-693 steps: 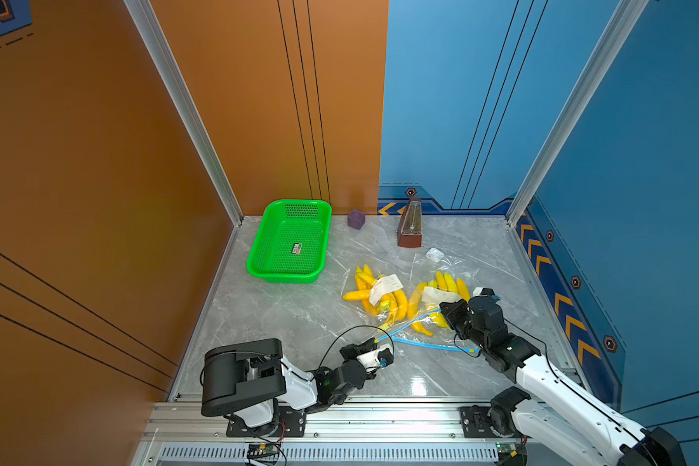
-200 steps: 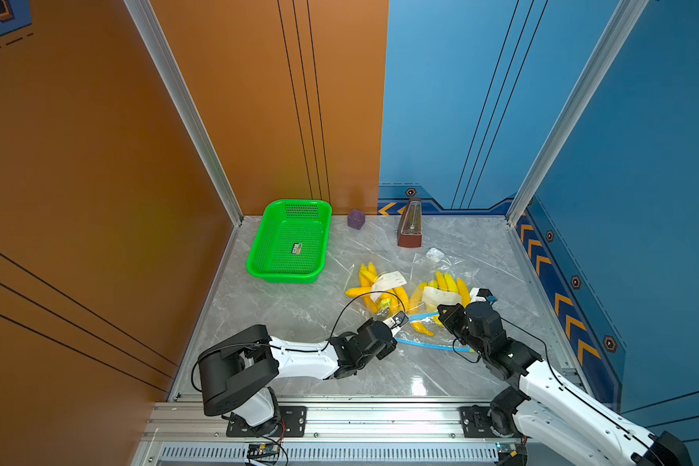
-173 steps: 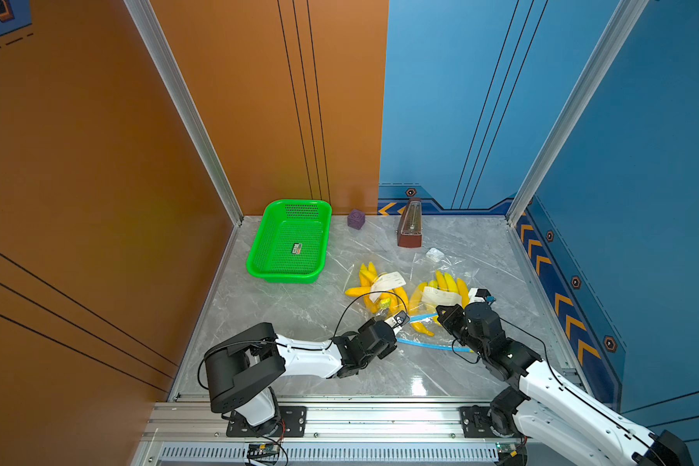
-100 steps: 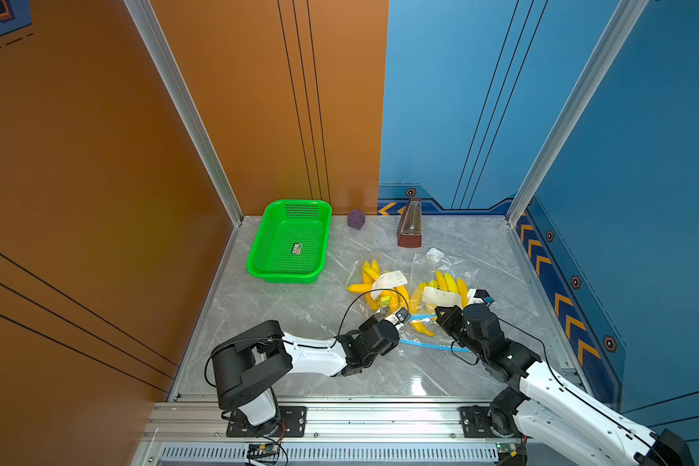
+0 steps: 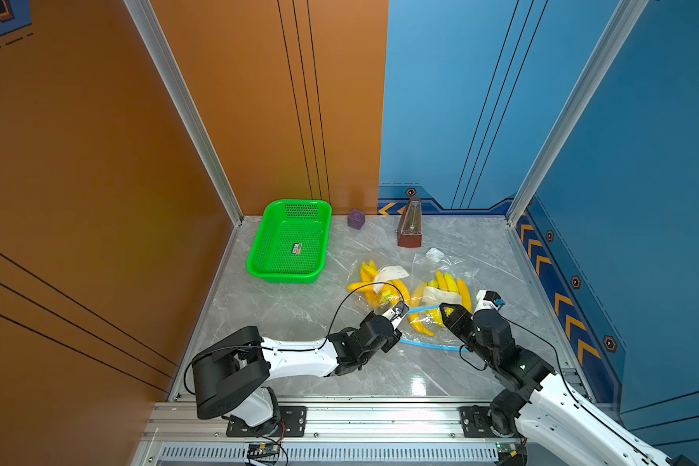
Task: Open the zip-top bag and take out the banana
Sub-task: Open the zipper of the food storage bag at the center of the board.
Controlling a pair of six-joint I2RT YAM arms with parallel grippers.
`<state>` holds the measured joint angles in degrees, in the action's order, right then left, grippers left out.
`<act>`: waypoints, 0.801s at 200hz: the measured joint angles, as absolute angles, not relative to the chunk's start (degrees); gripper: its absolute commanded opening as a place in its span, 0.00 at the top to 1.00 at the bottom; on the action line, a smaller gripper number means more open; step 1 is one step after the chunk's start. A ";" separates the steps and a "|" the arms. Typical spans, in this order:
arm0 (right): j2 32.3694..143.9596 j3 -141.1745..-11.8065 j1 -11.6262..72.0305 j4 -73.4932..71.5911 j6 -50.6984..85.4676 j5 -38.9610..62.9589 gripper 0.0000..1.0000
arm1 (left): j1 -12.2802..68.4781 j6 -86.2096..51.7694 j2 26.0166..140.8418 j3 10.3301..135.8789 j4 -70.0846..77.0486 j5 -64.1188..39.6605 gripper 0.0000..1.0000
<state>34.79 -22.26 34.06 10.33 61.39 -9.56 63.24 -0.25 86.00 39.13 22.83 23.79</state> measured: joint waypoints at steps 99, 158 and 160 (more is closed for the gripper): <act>48.82 -13.61 44.56 -9.10 58.30 -6.76 0.47 | 62.13 -4.91 84.88 39.07 22.81 19.38 1.00; 62.46 -19.70 44.97 -21.26 56.12 -8.84 0.44 | 62.15 -5.85 83.09 39.00 22.79 18.76 1.00; 62.67 -19.90 44.95 -21.52 56.12 -8.95 0.44 | 62.15 -5.89 83.00 38.98 22.79 18.76 1.00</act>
<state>62.67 -19.90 44.95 -21.52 56.12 -8.95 62.15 -5.89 83.00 38.98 22.79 18.76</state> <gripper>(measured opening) 0.555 0.047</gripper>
